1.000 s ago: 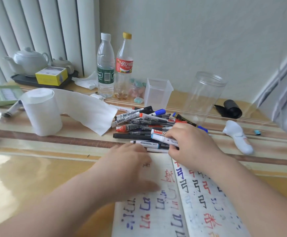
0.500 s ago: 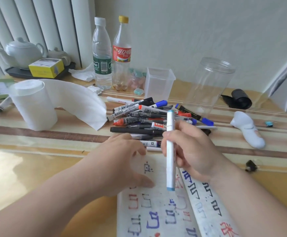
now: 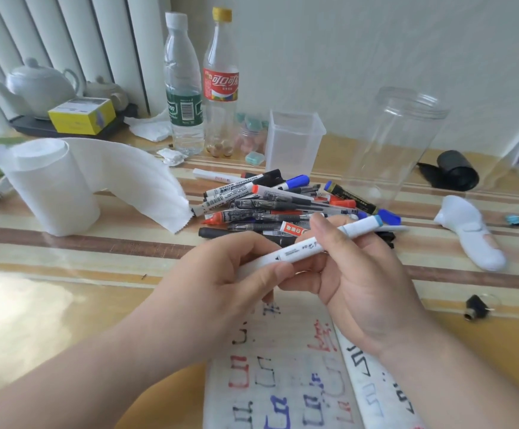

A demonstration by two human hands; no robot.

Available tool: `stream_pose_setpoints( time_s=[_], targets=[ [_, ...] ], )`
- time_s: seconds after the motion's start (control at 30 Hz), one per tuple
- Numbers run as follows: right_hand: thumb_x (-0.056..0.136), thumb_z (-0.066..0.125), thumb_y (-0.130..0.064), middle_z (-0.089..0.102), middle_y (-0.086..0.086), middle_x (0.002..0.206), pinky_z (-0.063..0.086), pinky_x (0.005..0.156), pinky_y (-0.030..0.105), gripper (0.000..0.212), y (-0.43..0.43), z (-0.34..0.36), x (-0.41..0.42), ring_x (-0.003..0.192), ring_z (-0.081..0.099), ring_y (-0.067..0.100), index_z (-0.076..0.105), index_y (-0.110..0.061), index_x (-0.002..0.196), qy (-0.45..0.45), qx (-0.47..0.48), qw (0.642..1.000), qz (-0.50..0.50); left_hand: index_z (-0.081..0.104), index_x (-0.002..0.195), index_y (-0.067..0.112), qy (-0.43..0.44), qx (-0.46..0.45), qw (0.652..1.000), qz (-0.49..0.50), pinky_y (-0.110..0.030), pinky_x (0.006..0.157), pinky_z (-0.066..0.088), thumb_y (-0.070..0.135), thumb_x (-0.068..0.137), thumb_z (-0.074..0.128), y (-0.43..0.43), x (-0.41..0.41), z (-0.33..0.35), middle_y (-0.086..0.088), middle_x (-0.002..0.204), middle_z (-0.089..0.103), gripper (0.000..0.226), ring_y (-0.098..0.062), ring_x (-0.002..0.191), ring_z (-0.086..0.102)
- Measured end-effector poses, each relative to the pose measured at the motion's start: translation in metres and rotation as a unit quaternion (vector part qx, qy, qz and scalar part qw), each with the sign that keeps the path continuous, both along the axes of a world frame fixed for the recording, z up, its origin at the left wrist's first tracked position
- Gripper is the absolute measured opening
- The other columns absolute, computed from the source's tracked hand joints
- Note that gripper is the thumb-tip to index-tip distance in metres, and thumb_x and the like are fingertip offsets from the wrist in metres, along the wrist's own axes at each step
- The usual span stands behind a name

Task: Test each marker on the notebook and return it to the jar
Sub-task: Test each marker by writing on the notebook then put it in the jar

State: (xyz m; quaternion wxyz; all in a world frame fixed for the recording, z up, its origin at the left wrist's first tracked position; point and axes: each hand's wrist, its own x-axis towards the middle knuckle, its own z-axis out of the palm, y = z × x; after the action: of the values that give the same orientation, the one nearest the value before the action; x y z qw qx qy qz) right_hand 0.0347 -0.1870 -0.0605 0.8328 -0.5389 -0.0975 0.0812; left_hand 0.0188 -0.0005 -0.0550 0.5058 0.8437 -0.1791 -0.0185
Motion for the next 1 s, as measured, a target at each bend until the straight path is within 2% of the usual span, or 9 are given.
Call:
stream_pose_setpoints(
  time_s=[0.13, 0.2, 0.33, 0.5, 0.6, 0.67, 0.8, 0.9, 1.0],
  targets=[
    [0.082, 0.073, -0.040, 0.050, 0.012, 0.054, 0.041, 0.041, 0.026, 0.036, -0.001, 0.002, 0.000, 0.041, 0.049, 0.022, 0.058, -0.009, 0.073, 0.004, -0.024, 0.995, -0.101, 0.061, 0.081, 0.040, 0.009, -0.006, 1.000, -0.006, -0.014, 0.048, 0.034, 0.063, 0.088, 0.055, -0.004, -0.003, -0.004, 0.017, 0.056, 0.056, 0.024, -0.001, 0.046, 0.045],
    [0.082, 0.077, -0.039, 0.042, 0.010, 0.053, 0.033, 0.038, 0.023, 0.036, -0.003, 0.004, -0.003, 0.036, 0.041, 0.020, 0.057, -0.011, 0.071, 0.022, -0.046, 0.997, -0.059, 0.058, 0.079, 0.041, -0.009, 0.000, 1.000, -0.028, -0.015, 0.050, 0.035, 0.062, 0.091, 0.051, -0.006, -0.006, -0.003, 0.020, 0.055, 0.054, 0.025, 0.000, 0.048, 0.046],
    [0.086, 0.069, -0.036, 0.039, 0.011, 0.045, 0.029, 0.035, 0.018, 0.036, 0.001, 0.004, -0.012, 0.030, 0.037, 0.020, 0.058, -0.007, 0.069, 0.042, -0.103, 0.994, 0.018, 0.049, 0.076, 0.044, -0.090, 0.041, 0.989, -0.106, 0.003, 0.059, 0.033, 0.036, 0.107, 0.042, -0.011, -0.011, 0.004, 0.039, 0.062, 0.052, 0.033, 0.020, 0.060, 0.050],
    [0.083, 0.070, -0.039, 0.042, 0.013, 0.040, 0.032, 0.037, 0.018, 0.039, 0.001, 0.012, -0.017, 0.027, 0.037, 0.021, 0.062, -0.009, 0.060, -0.008, -0.119, 0.993, -0.021, 0.049, 0.072, 0.039, -0.062, 0.011, 0.988, -0.144, -0.004, 0.055, 0.031, 0.046, 0.105, 0.034, -0.004, -0.010, 0.010, 0.027, 0.060, 0.050, 0.037, 0.005, 0.055, 0.047],
    [0.081, 0.067, -0.040, 0.040, 0.014, 0.038, 0.032, 0.038, 0.016, 0.042, 0.002, 0.016, -0.020, 0.026, 0.036, 0.021, 0.062, -0.004, 0.061, -0.038, -0.108, 0.993, -0.031, 0.065, 0.085, 0.012, -0.010, -0.024, 0.987, -0.161, -0.012, 0.056, 0.031, 0.055, 0.100, 0.032, -0.004, -0.010, 0.012, 0.014, 0.061, 0.044, 0.057, -0.006, 0.054, 0.041],
    [0.082, 0.066, -0.039, 0.038, 0.014, 0.037, 0.032, 0.039, 0.016, 0.042, 0.003, 0.017, -0.020, 0.025, 0.035, 0.020, 0.060, -0.003, 0.061, -0.055, -0.101, 0.993, -0.031, 0.064, 0.090, -0.001, 0.007, -0.045, 0.985, -0.169, -0.016, 0.056, 0.031, 0.056, 0.099, 0.032, -0.002, -0.009, 0.010, 0.011, 0.061, 0.041, 0.066, -0.009, 0.055, 0.037],
    [0.084, 0.064, -0.034, 0.035, 0.014, 0.035, 0.030, 0.040, 0.017, 0.040, 0.009, 0.015, -0.022, 0.024, 0.032, 0.020, 0.058, -0.004, 0.059, -0.088, -0.109, 0.989, -0.044, 0.063, 0.090, -0.001, 0.051, -0.070, 0.979, -0.184, -0.016, 0.054, 0.031, 0.057, 0.101, 0.033, -0.004, -0.008, 0.008, 0.010, 0.060, 0.038, 0.066, -0.009, 0.053, 0.034],
    [0.086, 0.061, -0.024, 0.029, 0.008, 0.031, 0.025, 0.038, 0.016, 0.044, 0.001, 0.028, -0.015, 0.025, 0.026, 0.016, 0.050, -0.012, 0.045, -0.054, -0.078, 0.985, -0.141, 0.047, 0.075, 0.025, -0.076, -0.008, 0.989, -0.129, -0.017, 0.053, 0.032, 0.061, 0.103, 0.032, 0.005, -0.004, 0.003, 0.014, 0.061, 0.041, 0.048, -0.005, 0.054, 0.039],
    [0.094, 0.051, -0.014, 0.022, 0.002, 0.034, 0.019, 0.036, 0.016, 0.058, -0.029, 0.045, 0.000, 0.025, 0.019, 0.014, 0.036, -0.015, 0.039, -0.010, -0.003, 0.967, -0.253, 0.044, 0.077, 0.023, -0.148, 0.029, 0.988, -0.028, -0.034, 0.057, 0.044, 0.067, 0.099, 0.031, 0.019, 0.006, -0.001, 0.006, 0.064, 0.051, 0.051, -0.015, 0.060, 0.053]
  ],
)
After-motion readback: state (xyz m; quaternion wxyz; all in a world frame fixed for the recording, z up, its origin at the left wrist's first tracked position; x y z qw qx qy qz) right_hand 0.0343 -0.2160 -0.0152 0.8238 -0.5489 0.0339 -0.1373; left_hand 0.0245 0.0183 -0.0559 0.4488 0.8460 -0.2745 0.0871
